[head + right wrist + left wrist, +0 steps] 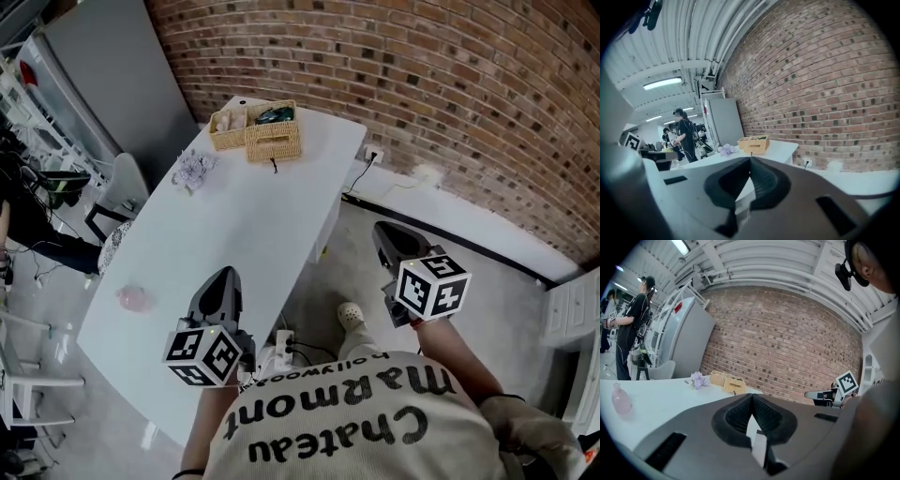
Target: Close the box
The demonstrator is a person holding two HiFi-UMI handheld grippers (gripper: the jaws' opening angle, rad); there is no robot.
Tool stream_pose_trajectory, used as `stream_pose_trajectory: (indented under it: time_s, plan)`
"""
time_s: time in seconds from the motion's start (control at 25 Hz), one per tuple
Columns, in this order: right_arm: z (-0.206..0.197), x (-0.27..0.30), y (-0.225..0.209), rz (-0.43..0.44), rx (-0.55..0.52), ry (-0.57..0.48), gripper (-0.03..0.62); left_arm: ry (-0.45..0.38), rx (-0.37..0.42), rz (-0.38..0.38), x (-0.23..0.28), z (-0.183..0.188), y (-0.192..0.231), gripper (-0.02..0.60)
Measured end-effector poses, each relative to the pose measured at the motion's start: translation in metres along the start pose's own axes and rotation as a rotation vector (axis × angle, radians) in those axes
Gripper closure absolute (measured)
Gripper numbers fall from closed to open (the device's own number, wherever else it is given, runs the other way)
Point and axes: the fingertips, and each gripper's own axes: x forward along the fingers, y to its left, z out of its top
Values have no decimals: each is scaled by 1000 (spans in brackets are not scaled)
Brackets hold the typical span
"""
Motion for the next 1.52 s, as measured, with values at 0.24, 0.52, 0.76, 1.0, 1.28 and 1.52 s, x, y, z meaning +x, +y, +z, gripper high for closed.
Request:
stream_pose_trajectory:
  time_s: [0.24, 0.52, 0.76, 1.0, 1.28, 1.52]
  plan:
    - [15, 45, -36, 57, 10, 31, 591, -39, -12, 53, 40, 20, -5, 580]
    - [54, 108, -62, 165, -25, 40, 591, -120, -120, 117, 82, 47, -4, 580]
    - [63, 162, -73, 270, -64, 74, 591, -143, -103, 226, 108, 49, 5, 580]
    - [47, 220, -78, 362, -171, 136, 591, -146, -114, 338, 119, 33, 16, 580]
    - [29, 287, -80, 401, -407, 195, 572, -143, -134, 453, 110, 15, 33, 580]
    - [10, 319, -69, 426, -512, 270, 530, -137, -140, 487, 106, 14, 40, 580]
